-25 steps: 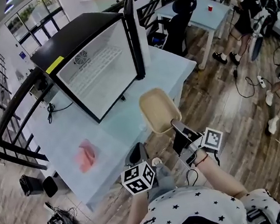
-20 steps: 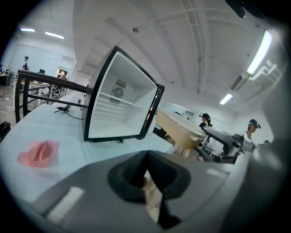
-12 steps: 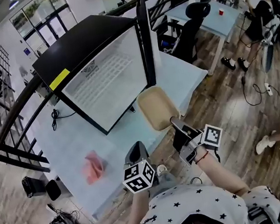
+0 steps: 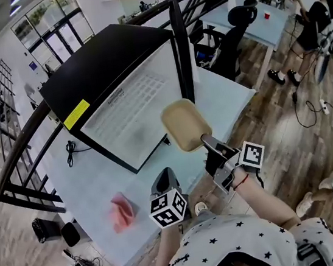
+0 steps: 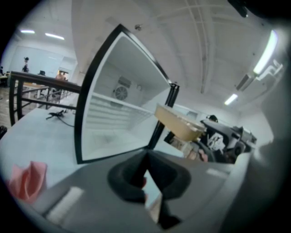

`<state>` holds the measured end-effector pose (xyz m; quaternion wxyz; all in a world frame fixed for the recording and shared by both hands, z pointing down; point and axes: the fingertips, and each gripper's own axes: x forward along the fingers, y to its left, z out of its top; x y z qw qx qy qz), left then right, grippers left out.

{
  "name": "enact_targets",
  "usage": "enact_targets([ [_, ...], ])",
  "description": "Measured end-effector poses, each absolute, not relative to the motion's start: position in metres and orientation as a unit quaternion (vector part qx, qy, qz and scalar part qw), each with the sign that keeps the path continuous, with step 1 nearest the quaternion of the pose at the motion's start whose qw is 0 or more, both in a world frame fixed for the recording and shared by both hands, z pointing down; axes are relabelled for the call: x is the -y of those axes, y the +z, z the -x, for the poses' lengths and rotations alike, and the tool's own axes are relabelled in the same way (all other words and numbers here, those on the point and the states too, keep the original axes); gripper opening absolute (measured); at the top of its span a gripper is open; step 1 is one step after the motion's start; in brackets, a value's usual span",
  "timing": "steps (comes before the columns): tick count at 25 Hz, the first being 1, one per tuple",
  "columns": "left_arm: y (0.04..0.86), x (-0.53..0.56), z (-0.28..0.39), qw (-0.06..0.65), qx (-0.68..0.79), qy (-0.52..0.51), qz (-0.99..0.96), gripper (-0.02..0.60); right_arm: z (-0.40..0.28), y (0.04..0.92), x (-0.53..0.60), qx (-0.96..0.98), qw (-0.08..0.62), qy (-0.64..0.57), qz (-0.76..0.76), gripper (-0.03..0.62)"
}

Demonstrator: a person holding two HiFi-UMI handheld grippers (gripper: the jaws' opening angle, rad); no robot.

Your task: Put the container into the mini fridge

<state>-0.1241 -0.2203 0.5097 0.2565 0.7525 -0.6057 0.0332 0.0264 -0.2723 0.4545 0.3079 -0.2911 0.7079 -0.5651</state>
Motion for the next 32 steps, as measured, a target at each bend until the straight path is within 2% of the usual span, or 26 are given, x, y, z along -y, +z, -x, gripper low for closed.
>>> enact_targets([
  [18, 0.511, 0.269, 0.152, 0.248, 0.616, 0.038, -0.746, 0.006, 0.023, 0.432, 0.357, -0.707, 0.308, -0.581, 0.26, 0.227],
  [32, 0.514, 0.289, 0.158, 0.256, 0.664, 0.019, -0.702, 0.006, 0.045, 0.433, 0.414, -0.71, 0.266, -0.609, 0.23, 0.227],
])
